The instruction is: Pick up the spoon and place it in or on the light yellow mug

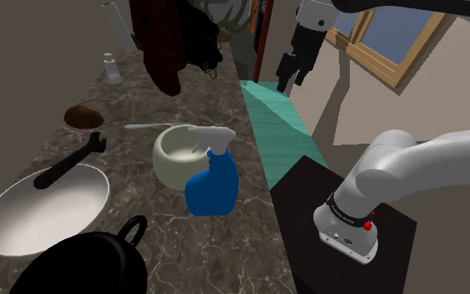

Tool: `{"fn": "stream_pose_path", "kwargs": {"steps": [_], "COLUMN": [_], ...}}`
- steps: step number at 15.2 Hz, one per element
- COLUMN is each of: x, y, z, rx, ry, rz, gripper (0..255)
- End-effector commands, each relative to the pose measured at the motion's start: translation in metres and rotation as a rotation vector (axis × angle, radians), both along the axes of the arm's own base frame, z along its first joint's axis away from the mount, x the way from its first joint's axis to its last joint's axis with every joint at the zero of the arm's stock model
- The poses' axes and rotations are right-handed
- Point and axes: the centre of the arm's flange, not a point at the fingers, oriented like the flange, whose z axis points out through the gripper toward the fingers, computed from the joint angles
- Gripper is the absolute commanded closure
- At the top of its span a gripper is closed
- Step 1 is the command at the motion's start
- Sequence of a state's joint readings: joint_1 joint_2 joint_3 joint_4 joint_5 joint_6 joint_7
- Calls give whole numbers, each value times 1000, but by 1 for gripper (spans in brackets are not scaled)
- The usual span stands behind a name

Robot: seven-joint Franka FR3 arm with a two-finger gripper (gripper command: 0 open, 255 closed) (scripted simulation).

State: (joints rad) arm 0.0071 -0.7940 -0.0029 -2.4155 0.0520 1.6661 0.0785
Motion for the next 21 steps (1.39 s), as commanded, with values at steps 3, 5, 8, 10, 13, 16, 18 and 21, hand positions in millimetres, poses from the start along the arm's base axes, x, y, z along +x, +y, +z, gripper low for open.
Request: {"fn": "stream_pose_path", "kwargs": {"steps": [3,5,8,10,13,16,18,21], "x": [21,41,71,90,118,145,162,186], "y": [10,21,39,53,75,98,115,141], "z": [-9,-18,-31,-40,-52,-63,-70,-80], "rx": [7,14,25,32,43,53,61,71], "ry": [-10,-20,-35,-45,-61,-76,-86,-101], "rz": [43,87,151,195,260,324,368,433], "gripper": [0,0,0,0,0,0,0,0]}}
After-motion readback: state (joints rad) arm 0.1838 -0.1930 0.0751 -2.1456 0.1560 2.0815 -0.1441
